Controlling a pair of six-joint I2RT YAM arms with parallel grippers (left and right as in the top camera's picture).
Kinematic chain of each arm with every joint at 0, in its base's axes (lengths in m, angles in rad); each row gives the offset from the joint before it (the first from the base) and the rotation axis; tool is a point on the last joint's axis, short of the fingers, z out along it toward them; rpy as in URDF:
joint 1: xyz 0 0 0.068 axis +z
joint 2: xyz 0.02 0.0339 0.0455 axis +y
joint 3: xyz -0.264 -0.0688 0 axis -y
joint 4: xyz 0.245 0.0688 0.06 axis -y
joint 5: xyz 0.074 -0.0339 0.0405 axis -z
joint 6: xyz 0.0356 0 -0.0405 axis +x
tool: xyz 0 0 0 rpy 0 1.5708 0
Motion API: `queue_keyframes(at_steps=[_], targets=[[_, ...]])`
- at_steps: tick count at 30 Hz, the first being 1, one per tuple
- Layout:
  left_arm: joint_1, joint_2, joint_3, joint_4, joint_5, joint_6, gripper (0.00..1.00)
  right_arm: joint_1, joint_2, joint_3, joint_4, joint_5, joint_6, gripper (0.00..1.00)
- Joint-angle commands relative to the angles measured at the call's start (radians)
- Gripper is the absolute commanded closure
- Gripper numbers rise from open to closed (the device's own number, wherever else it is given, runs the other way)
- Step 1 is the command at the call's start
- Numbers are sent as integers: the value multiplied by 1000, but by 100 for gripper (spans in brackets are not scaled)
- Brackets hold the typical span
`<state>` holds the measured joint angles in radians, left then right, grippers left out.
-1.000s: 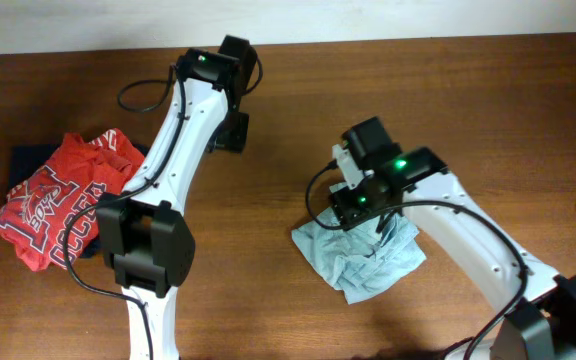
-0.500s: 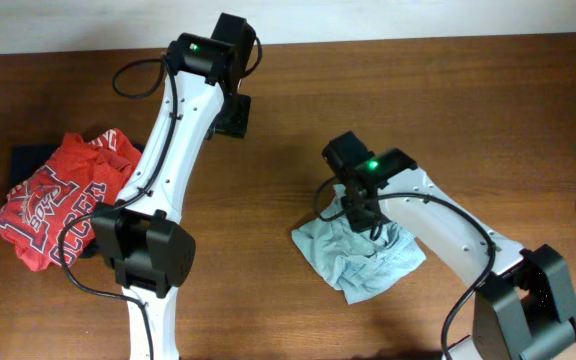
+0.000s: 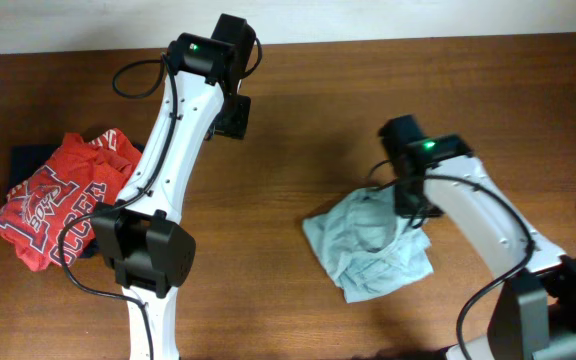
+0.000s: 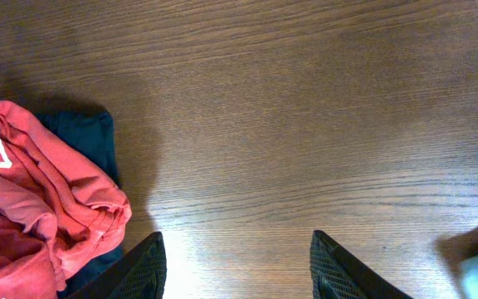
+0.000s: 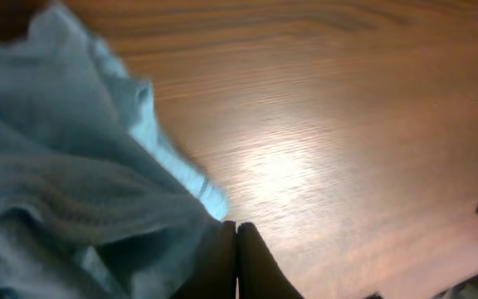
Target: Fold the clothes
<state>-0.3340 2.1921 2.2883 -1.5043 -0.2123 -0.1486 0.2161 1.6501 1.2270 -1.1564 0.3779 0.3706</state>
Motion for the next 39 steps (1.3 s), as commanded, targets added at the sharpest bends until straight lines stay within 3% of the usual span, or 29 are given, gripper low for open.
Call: queue_keyframes(at_steps=[1, 5, 7, 13, 20, 26, 28, 30, 39], targets=[[3, -1, 19, -7, 7, 31, 45, -108, -23, 9, -11, 1, 55, 78], [3, -1, 19, -7, 7, 31, 44, -186, -23, 9, -23, -234, -92, 50], [3, -1, 19, -8, 7, 31, 44, -204, -23, 9, -31, -287, -105, 49], [3, -1, 19, -7, 8, 53, 44, -185, -50, 10, 0, -590, -334, 52], [3, -1, 19, -6, 8, 68, 44, -158, -71, 5, 47, -589, -328, 53], [3, -1, 19, -8, 8, 69, 44, -158, -6, -80, 127, -393, -208, 69], [3, -1, 19, -8, 8, 74, 44, -158, 23, -121, 117, -350, -146, 81], [3, -1, 19, -12, 8, 76, 44, -157, 39, -148, 68, -273, -39, 86], [3, -1, 20, -15, 12, 81, 44, -157, 36, -162, 51, -283, -48, 81]])
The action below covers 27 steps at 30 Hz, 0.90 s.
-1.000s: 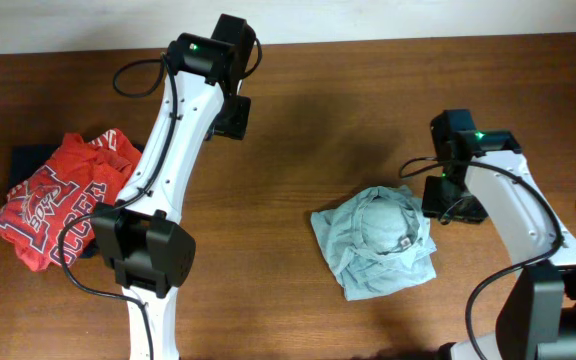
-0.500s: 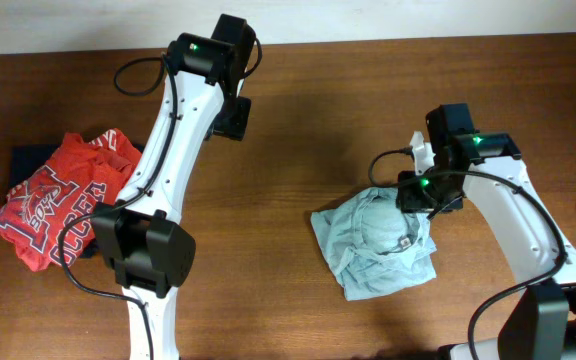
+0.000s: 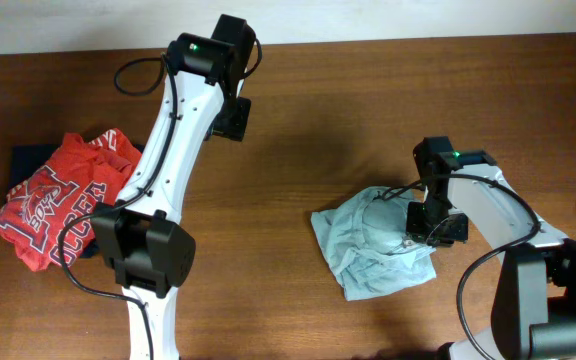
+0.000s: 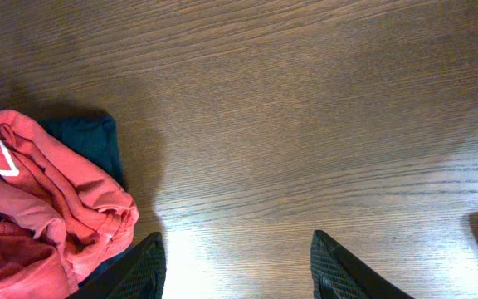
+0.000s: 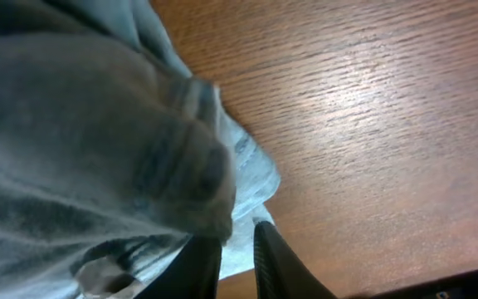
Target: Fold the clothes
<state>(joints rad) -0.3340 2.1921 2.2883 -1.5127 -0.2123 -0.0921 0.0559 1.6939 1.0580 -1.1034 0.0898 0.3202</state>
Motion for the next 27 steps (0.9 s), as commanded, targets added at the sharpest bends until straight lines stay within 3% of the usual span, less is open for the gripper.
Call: queue_keyframes(at_steps=[1, 7, 10, 15, 18, 20, 25, 27], targets=[[2, -5, 22, -13, 25, 44, 44, 3, -14, 8, -5, -14, -18, 81], [0, -47, 74, -72, 84, 134, 44, 3, -137, 8, 8, -164, -85, 76], [0, -106, 99, -83, 249, 262, 44, 3, -245, 8, 9, -184, -84, 71], [0, -203, 103, -101, 638, 592, 29, 3, -419, 8, 28, -184, -84, 54], [-4, -199, 85, -98, 741, 661, 29, 3, -491, 8, 38, -184, -76, 39], [-18, -185, 40, -89, 782, 697, 28, 2, -519, 8, 42, -181, -54, 35], [-111, -116, -133, 14, 865, 715, 28, 1, -533, 8, 42, -141, 89, 37], [-166, -82, -193, 45, 871, 715, 28, 1, -532, 8, 42, -132, 122, 48]])
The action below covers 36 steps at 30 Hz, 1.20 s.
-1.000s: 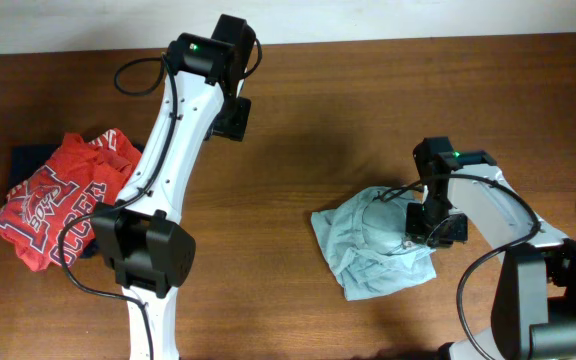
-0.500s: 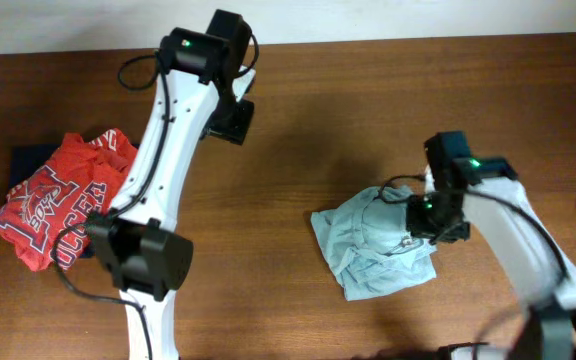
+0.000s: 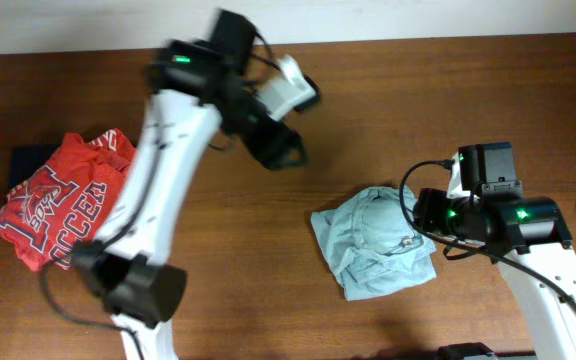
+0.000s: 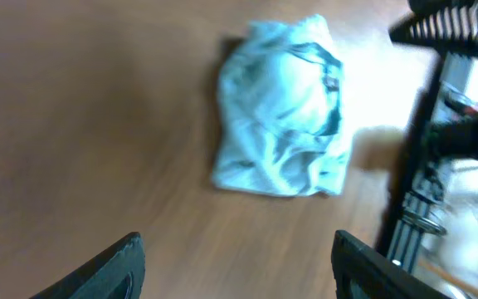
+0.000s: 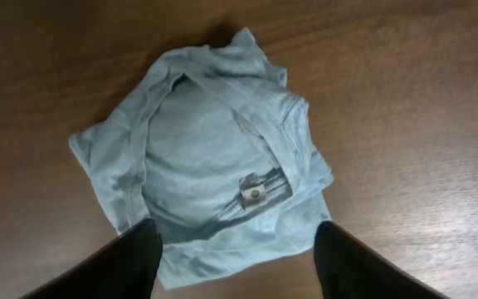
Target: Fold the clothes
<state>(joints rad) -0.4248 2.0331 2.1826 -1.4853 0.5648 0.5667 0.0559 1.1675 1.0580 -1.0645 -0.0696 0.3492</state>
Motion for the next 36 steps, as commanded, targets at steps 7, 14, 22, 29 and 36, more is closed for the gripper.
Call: queue_keyframes(at_steps=[7, 14, 22, 29, 36], targets=[[-259, 238, -176, 56, 0, 55, 41, 1, -2, 8, -2, 29, 121, 79], [-344, 391, -177, 55, -10, -1, 42, 1, -2, 8, -21, 29, 120, 80], [-338, 450, -163, 31, -51, -106, 50, 1, -2, 8, -21, 35, 120, 80], [-267, 446, 34, -204, -49, -106, 50, 1, -1, 8, -24, 60, 120, 77], [-210, 418, 179, -170, -42, -136, 35, -10, 26, 8, -40, 85, 120, 60]])
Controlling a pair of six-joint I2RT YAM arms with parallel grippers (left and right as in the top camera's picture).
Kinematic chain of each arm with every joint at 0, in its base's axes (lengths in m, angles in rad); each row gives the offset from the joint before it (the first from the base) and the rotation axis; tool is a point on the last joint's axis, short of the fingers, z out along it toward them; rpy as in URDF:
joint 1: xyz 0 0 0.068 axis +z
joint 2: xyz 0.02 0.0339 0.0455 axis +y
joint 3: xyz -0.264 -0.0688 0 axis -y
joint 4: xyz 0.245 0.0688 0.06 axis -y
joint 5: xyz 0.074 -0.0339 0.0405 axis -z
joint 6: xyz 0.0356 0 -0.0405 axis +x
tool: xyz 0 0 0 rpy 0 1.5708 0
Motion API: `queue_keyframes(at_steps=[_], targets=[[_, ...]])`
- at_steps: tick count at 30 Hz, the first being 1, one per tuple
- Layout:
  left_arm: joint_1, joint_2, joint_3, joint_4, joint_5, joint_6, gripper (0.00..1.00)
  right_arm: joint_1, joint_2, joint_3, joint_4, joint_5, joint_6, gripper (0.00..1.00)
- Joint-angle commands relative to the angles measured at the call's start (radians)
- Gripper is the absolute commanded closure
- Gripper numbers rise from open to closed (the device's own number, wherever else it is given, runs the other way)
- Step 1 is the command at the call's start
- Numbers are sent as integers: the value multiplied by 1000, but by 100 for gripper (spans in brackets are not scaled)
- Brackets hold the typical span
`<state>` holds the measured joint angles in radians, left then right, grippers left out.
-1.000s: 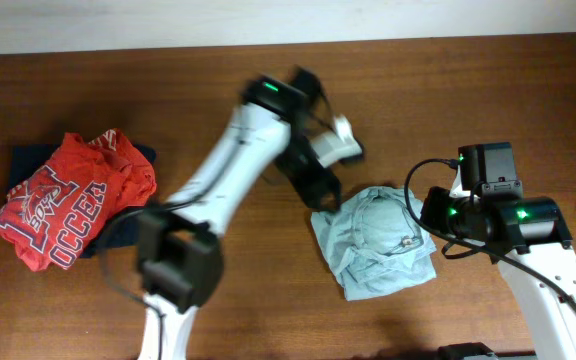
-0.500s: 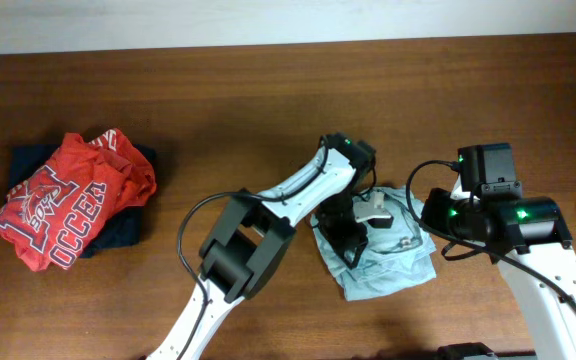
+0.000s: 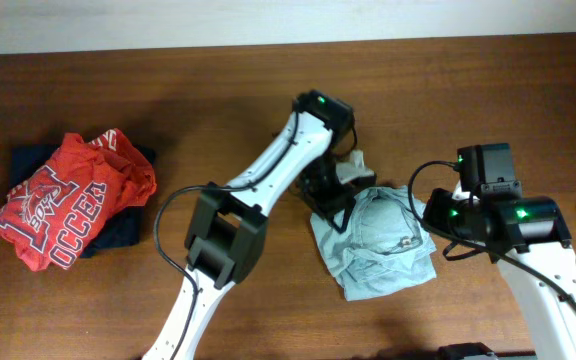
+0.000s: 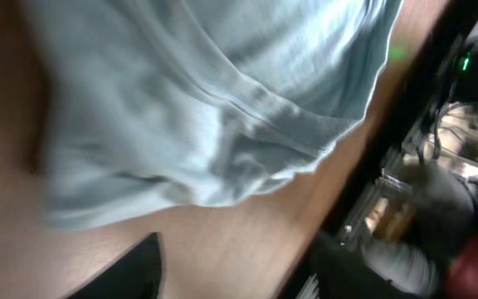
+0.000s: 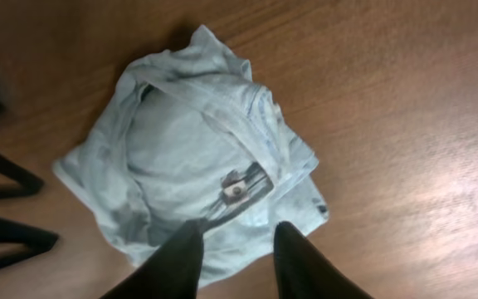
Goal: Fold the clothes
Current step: 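Grasp the folded blue bundle with the left gripper and lift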
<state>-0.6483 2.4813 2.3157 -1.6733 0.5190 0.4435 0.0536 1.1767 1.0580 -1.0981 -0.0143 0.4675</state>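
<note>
A crumpled light-blue garment [image 3: 376,248] lies on the wooden table at centre right; its collar tag faces up [image 5: 237,189]. My left gripper [image 3: 334,194] is low at the garment's left edge, jaws open, with blue cloth [image 4: 206,108] filling its blurred view and nothing between the fingers [image 4: 131,267]. Raised above the garment's right side, my right gripper [image 5: 239,264] is open and holds nothing. The left gripper's dark fingers [image 5: 7,166] show at that view's left edge. A red printed shirt [image 3: 63,200] lies bunched at the far left.
A dark navy garment [image 3: 28,158] lies under the red shirt. Another dark cloth pokes in at the right table edge. The left arm [image 3: 268,170] stretches across the table's middle, and the right arm's body [image 3: 498,220] hangs beside the blue garment.
My left arm has come from raised over mid-table to low at the blue garment's left edge. The right gripper stays open above the garment, its fingers now closer together.
At first my right gripper was shut on the blue garment while the left hung open near the red shirt. Then the right sat low on the garment's right side. Later it was raised and open, the garment let go, with the left arm mid-table; now the left is at the garment.
</note>
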Motion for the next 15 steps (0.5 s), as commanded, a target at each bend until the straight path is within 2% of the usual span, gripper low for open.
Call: queue_keyframes(at_steps=[1, 5, 9, 15], targets=[[18, -30, 46, 55, 3, -13, 31, -17, 27, 7, -14, 30, 2, 57], [23, -22, 23, 235, 5, -41, 21, -58, 69, 7, -24, 27, 2, 45], [9, 5, 7, 346, 7, -66, 18, -129, 98, 7, -24, 26, 2, 45], [-24, 97, 7, 377, 7, -79, 18, -246, 100, 7, -24, 15, -25, 45]])
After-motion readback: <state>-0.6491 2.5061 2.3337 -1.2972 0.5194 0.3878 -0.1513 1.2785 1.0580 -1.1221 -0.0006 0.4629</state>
